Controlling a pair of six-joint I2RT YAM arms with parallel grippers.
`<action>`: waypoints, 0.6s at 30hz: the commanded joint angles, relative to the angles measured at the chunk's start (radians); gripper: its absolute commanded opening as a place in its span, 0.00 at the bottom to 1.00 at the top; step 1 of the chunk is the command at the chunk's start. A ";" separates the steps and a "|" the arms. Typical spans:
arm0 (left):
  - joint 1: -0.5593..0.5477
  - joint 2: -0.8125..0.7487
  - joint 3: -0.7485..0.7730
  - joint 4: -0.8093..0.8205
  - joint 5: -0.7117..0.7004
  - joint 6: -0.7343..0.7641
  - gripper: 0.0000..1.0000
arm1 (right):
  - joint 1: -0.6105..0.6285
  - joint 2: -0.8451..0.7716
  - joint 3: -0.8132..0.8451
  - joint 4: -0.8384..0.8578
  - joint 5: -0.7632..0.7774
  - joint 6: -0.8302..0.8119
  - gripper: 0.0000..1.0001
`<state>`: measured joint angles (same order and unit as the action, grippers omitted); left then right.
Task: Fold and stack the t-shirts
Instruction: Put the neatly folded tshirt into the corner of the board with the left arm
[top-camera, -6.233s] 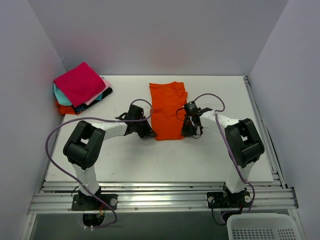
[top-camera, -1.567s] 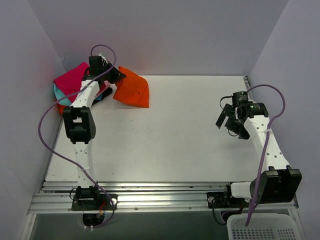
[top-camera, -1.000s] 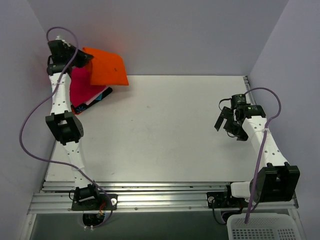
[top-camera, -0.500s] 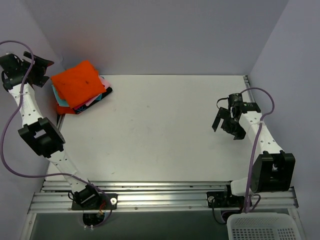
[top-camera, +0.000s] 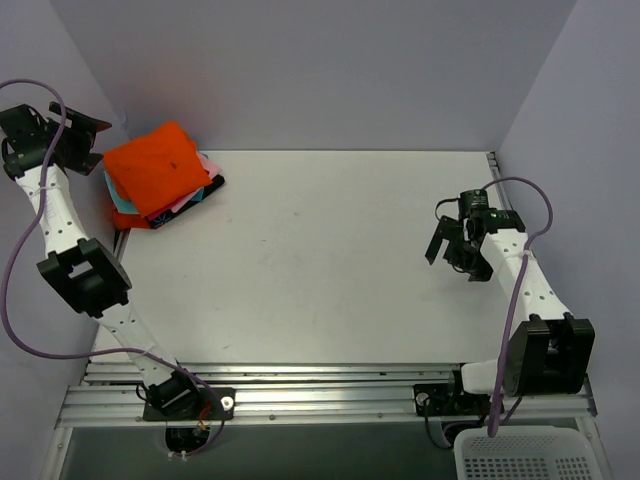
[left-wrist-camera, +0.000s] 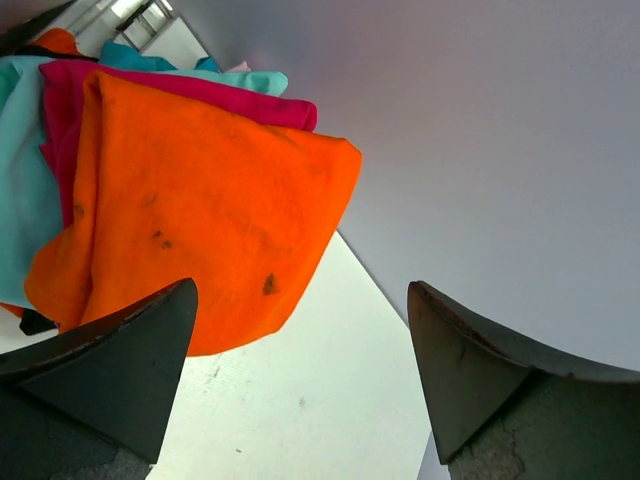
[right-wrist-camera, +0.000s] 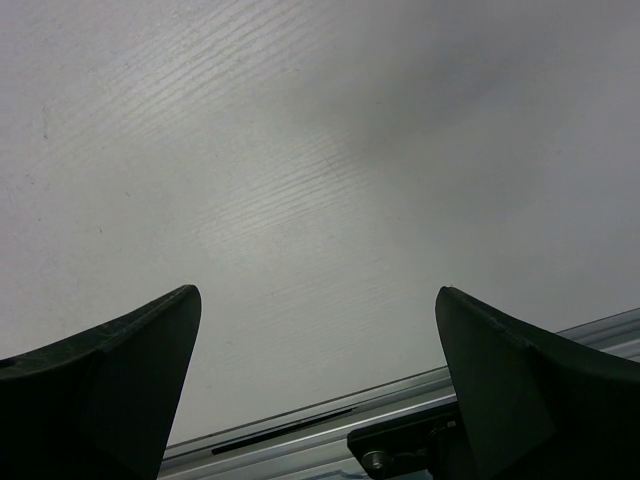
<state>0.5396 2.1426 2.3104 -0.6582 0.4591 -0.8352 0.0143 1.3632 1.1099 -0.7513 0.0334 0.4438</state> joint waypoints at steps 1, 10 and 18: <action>0.033 -0.139 0.018 0.028 -0.050 -0.028 0.95 | 0.004 -0.053 -0.007 -0.033 0.014 -0.005 1.00; -0.416 -0.384 -0.201 -0.194 -0.468 0.278 0.94 | 0.004 -0.088 0.016 -0.054 0.010 0.001 1.00; -0.510 -0.579 -0.597 -0.204 -0.593 0.441 0.94 | 0.039 -0.121 -0.001 -0.056 0.028 -0.005 1.00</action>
<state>-0.0288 1.6127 1.8034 -0.8139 0.0113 -0.5049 0.0422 1.2770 1.1065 -0.7670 0.0406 0.4438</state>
